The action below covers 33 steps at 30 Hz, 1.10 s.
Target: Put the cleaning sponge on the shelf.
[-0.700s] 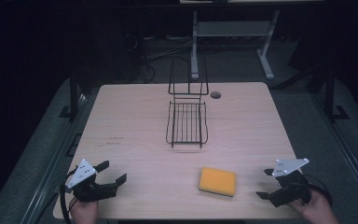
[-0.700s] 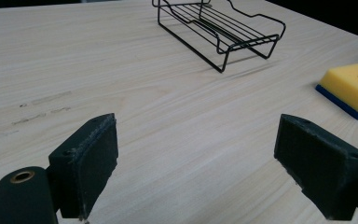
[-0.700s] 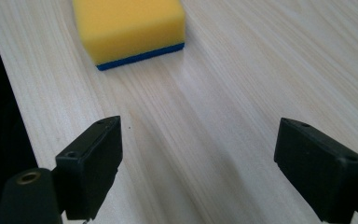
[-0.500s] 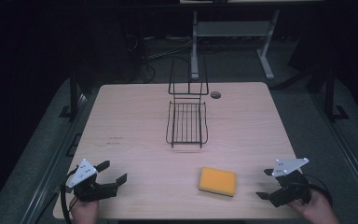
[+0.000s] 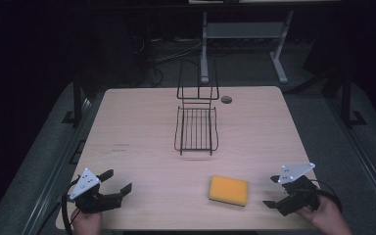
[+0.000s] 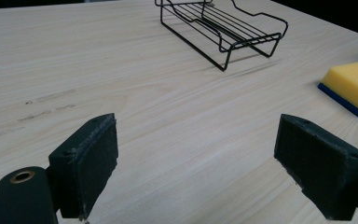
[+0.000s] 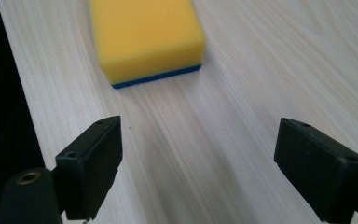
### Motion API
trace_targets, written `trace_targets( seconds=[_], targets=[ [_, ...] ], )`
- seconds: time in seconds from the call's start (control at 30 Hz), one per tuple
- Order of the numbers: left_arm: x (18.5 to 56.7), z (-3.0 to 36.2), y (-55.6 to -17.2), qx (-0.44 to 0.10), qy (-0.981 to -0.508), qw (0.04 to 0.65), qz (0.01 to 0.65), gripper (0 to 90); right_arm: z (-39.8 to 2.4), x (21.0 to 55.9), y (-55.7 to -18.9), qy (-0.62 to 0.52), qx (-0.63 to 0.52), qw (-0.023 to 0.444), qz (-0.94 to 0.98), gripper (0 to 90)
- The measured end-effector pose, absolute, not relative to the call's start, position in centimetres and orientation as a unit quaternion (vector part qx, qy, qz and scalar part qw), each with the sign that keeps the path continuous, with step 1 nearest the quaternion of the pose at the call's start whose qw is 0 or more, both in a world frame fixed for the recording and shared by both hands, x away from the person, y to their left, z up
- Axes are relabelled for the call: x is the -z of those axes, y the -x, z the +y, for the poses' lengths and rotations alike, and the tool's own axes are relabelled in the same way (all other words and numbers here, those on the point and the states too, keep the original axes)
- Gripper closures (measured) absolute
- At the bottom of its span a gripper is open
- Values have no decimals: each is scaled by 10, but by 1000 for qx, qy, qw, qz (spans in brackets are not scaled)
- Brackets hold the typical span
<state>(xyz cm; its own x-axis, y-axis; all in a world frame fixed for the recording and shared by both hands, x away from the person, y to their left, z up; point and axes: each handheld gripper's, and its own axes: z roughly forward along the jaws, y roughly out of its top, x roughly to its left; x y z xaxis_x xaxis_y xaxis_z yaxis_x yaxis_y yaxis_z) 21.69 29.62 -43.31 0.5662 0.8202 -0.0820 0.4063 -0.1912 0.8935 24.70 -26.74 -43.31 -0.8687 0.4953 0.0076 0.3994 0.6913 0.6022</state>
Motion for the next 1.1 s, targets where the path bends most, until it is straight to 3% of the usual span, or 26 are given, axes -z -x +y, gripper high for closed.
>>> trace_targets(
  seconds=[1.1],
  targets=[
    [433, 302, -215, -213, -732, 489, 423, 128, -226, 413, -260, -190, -284, 62, 938, 149]
  ],
)
